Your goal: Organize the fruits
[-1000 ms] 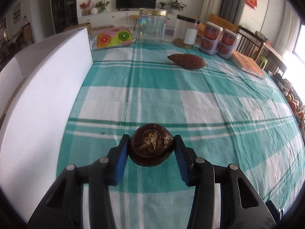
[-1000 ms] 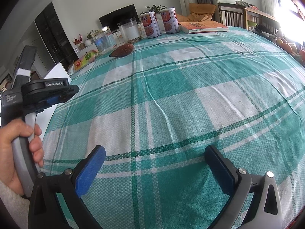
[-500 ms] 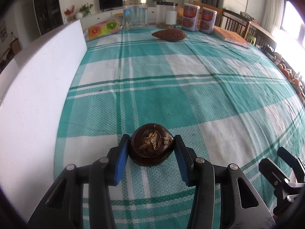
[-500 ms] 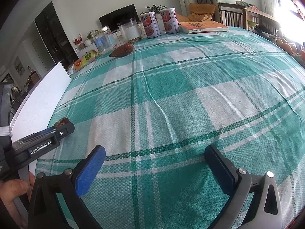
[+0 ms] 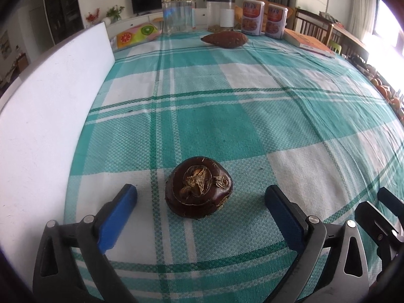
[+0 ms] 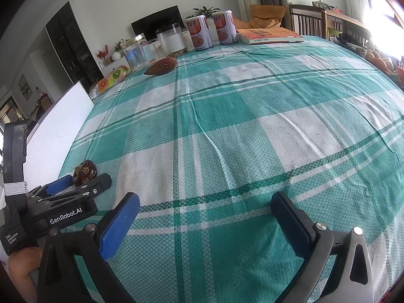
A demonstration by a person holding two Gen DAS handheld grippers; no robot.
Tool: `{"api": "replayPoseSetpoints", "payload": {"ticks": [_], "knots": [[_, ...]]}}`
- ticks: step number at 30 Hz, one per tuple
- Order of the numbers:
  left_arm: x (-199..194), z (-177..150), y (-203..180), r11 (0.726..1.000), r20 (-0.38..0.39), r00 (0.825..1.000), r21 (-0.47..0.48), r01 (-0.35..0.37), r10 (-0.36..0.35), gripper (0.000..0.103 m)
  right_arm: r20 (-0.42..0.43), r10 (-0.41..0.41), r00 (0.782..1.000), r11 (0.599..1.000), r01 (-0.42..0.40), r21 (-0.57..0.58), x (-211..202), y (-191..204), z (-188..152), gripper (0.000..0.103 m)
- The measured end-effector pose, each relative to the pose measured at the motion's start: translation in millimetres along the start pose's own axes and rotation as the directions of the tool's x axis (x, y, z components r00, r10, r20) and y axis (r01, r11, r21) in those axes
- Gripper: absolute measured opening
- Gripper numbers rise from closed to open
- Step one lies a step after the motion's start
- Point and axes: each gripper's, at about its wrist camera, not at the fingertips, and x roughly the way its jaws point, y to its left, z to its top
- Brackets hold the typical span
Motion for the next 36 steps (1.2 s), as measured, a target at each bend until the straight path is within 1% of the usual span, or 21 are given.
{"api": "replayPoseSetpoints", "payload": {"ticks": [15,18,19,20,22,23,24,26,28,30,33,35,36], "knots": [[-0.1,-0.2,-0.1,1.000,0.000,1.000,0.000,0.000,0.000,0.102,-0.001,-0.002,1.000,1.000,0.002,-0.002,-0.2,0.3,0.0,0.103],[-0.1,-0.2,-0.1,1.000,0.000,1.000,0.000,0.000,0.000,0.103,-0.020,0.015,1.000,1.000,-0.015,-0.007,-3.4,-4.4,1.2,0.103],[0.1,-0.1,-0.3,1.000,0.000,1.000,0.000,0.000,0.000,0.102,-0.008,0.001,1.000,1.000,-0.001,0.021,-8.9,-9.8,3.9,0.103],[-0.2,-0.3,-0.1,1.000,0.001,1.000,0.000,0.001,-0.001,0.102,0.035,-0.001,0.999,0.999,-0.001,0.051,-17.7,-17.3,9.2,0.103],[-0.1,-0.2,-0.4,1.000,0.001,1.000,0.000,0.000,0.000,0.102,0.115,0.013,0.993,0.999,-0.019,0.049,-29.6,-29.4,30.5,0.103],[-0.2,-0.2,-0.3,1.000,0.001,1.000,0.001,0.000,0.000,0.102,0.122,0.006,0.993,1.000,-0.008,0.020,-28.4,-32.1,47.4,0.103],[-0.2,-0.2,-0.2,1.000,0.001,1.000,0.000,0.000,0.000,0.102,0.106,0.001,0.994,1.000,0.001,-0.017,-21.9,-34.3,66.4,0.103],[-0.3,-0.2,-0.3,1.000,0.001,1.000,0.000,0.000,0.000,0.102,0.066,0.016,0.998,0.995,-0.009,-0.104,-1.1,-35.9,106.8,0.103],[-0.2,-0.2,-0.5,1.000,0.001,1.000,0.001,0.000,0.000,0.102,0.061,0.022,0.998,0.981,-0.010,-0.193,21.1,-31.0,142.7,0.103],[-0.3,-0.3,-0.4,1.000,0.001,1.000,0.000,0.001,-0.001,0.102,0.028,0.066,0.997,0.969,-0.057,-0.240,50.2,-21.8,176.2,0.103],[-0.3,-0.3,-0.4,1.000,0.001,1.000,0.000,0.000,0.000,0.102,-0.050,0.151,0.987,0.948,-0.159,-0.277,101.5,4.7,220.0,0.103],[0.0,-0.2,-0.6,1.000,0.001,1.000,0.000,0.000,0.000,0.102,-0.102,0.166,0.981,0.925,-0.191,-0.330,135.1,31.6,242.2,0.103],[-0.1,-0.3,-0.4,1.000,0.001,1.000,0.000,0.000,0.000,0.102,-0.114,0.159,0.981,0.909,-0.190,-0.371,149.7,47.4,249.8,0.103]]}}
